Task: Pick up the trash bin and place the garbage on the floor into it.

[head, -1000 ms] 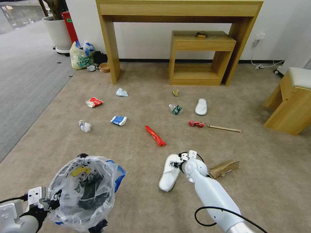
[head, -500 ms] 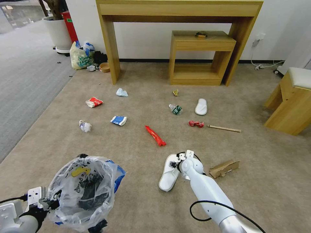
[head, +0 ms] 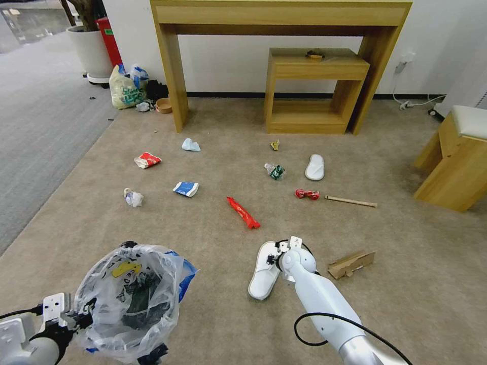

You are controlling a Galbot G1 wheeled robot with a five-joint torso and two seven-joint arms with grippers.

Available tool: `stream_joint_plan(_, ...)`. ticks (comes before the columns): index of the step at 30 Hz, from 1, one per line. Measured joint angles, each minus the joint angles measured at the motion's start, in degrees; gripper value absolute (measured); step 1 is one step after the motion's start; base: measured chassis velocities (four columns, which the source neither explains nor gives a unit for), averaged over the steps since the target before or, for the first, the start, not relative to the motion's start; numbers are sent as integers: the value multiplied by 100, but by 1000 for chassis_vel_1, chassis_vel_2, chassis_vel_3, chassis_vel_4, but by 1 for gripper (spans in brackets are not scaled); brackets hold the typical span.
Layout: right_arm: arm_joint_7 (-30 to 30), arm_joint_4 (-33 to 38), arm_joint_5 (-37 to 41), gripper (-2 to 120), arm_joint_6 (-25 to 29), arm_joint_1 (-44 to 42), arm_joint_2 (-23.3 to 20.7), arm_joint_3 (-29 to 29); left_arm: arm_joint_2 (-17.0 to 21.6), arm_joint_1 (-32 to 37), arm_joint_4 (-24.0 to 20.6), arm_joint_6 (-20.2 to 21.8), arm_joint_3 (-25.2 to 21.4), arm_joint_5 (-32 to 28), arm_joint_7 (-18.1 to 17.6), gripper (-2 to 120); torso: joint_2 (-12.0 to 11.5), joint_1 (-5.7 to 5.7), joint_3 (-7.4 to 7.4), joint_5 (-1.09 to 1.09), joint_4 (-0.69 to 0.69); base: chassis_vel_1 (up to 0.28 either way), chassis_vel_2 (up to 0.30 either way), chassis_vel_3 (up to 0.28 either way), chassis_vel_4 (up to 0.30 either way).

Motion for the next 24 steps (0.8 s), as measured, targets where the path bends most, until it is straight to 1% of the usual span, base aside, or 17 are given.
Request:
stream_joint_plan(1,0,0,0,8,0,0,0,0,0,0,0,0,0,0,0,0,0,0,0,0,0,0,0,0,0)
stream_joint_plan(3,-7,-4,-14,1,9,-12,-2,25,-1,-1,-2,0,3,0,2,0,0,0,0,0,0,0,0,0,0)
stream_joint_plan(10,-17,147,-59,0,72,-129,-71,96,-8,-12,-22,0,17,3,5,0,0,0,0,0,0,0,0,0,0)
stream_joint_plan(13,-88,488,-174,0,160,-300,-188,96,10,-25,-27,0,16,3,2,0,0,0,0,0,0,0,0,0,0)
stream_joint_plan(14,-88,488,-174,0,160,-300,-188,96,10,-25,-27,0,16,3,2,0,0,0,0,0,0,0,0,0,0)
stream_joint_plan(17,-236,928,-363,0,310,-462,-335,77,21,-33,-28,0,16,1,-14,0,0,0,0,0,0,0,0,0,0)
stream_joint_plan(18,-236,928,-363,0,310,-462,-335,77,21,-33,-28,0,16,1,-14,0,0,0,0,0,0,0,0,0,0)
stream_joint_plan(21,-423,1551,-495,0,427,-592,-525,59,32,-35,-35,0,37,8,-20,0,0,0,0,0,0,0,0,0,0)
stream_joint_plan(22,-423,1551,-495,0,427,-592,-525,59,32,-35,-35,0,37,8,-20,0,0,0,0,0,0,0,0,0,0)
stream_joint_plan(24,-556,1937,-535,0,469,-620,-646,31,55,-50,-36,0,60,16,-21,0,0,0,0,0,0,0,0,0,0)
